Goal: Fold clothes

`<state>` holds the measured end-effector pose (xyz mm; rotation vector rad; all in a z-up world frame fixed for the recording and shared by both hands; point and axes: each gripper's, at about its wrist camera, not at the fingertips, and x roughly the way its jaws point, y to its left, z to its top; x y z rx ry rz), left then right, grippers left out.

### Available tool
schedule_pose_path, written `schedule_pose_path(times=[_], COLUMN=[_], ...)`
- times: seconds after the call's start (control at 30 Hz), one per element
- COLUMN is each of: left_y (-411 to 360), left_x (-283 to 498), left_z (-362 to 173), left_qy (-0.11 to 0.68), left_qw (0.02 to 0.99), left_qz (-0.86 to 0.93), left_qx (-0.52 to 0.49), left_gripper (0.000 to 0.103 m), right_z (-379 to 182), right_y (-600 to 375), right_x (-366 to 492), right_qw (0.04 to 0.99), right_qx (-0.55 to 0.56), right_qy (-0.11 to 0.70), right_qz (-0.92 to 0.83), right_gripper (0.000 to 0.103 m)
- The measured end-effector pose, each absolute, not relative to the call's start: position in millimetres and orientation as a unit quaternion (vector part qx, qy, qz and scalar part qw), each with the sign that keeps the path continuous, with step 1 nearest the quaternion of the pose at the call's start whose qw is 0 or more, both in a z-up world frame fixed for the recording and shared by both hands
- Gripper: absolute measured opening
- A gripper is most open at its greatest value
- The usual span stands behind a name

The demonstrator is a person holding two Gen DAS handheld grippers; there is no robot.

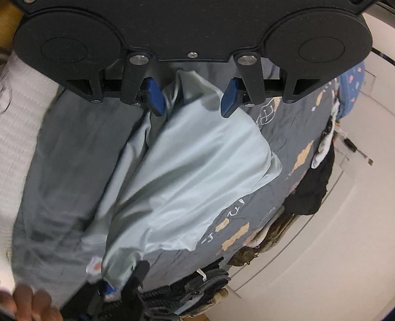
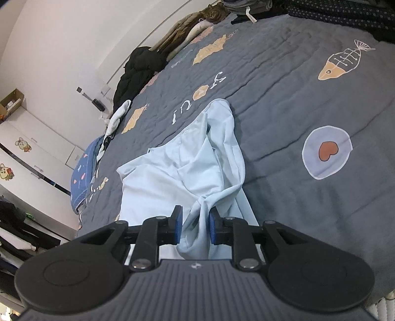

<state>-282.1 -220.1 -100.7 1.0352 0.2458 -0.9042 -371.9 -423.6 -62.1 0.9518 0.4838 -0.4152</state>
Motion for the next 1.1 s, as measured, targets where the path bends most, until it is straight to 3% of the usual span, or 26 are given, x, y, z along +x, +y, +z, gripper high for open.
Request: schedule_pose_path(times=[0.07, 0.13, 0.23, 0.4, 0.6, 0.67, 0.73, 0.77, 0.83, 0.93, 1.0, 1.07, 1.1], left_y=[-221, -220, -219, -216, -234, -237, -241, -242, -244, -245, -245, -243, -242], left_x=[-278, -275, -270, -265, -285, -292, -296, -296, -295, -290, -288, -287, -287], left_z=[-102, -98, -91, -81, -89, -89, -95, -98, -104, -107, -108, -108, -109], left_qy=[0.114, 0.123, 0.137, 0.154, 0.102, 0.083, 0.056, 0.047, 0.033, 0.035, 0.038, 0.035, 0.034], left_qw=[0.770, 0.775, 0.783, 0.798, 0.771, 0.765, 0.754, 0.748, 0.739, 0.738, 0.736, 0.734, 0.733], left_qz=[-0.411, -0.415, -0.420, -0.417, -0.423, -0.426, -0.423, -0.421, -0.416, -0.412, -0.412, -0.409, -0.406], left_qx=[0.475, 0.460, 0.438, 0.406, 0.466, 0.476, 0.500, 0.511, 0.528, 0.533, 0.536, 0.542, 0.545], left_gripper=[0.047, 0.030, 0.026, 0.028, 0.032, 0.044, 0.047, 0.047, 0.047, 0.029, 0.023, 0.021, 0.021], right_z=[-64, -64, -62, -64, -64, -64, -63, -63, -63, -63, -62, -66, -68], right_y=[-423, -421, -420, -424, -421, -420, -419, -419, -417, -412, -407, -406, -405], right_x=[-370, -367, -366, -369, -365, -364, -363, -362, -359, -356, -352, -349, -347], right_qw=[0.838, 0.839, 0.847, 0.840, 0.839, 0.839, 0.840, 0.841, 0.842, 0.848, 0.859, 0.856, 0.855], right_qx=[0.453, 0.448, 0.435, 0.457, 0.462, 0.459, 0.447, 0.440, 0.435, 0.425, 0.402, 0.401, 0.402], right_qy=[0.235, 0.240, 0.236, 0.219, 0.226, 0.234, 0.245, 0.252, 0.258, 0.261, 0.262, 0.268, 0.270], right_qz=[-0.193, -0.193, -0.194, -0.192, -0.178, -0.176, -0.185, -0.189, -0.189, -0.179, -0.180, -0.185, -0.187], right_gripper=[0.022, 0.022, 0.022, 0.018, 0.021, 0.024, 0.031, 0.038, 0.040, 0.041, 0.036, 0.012, 0.008])
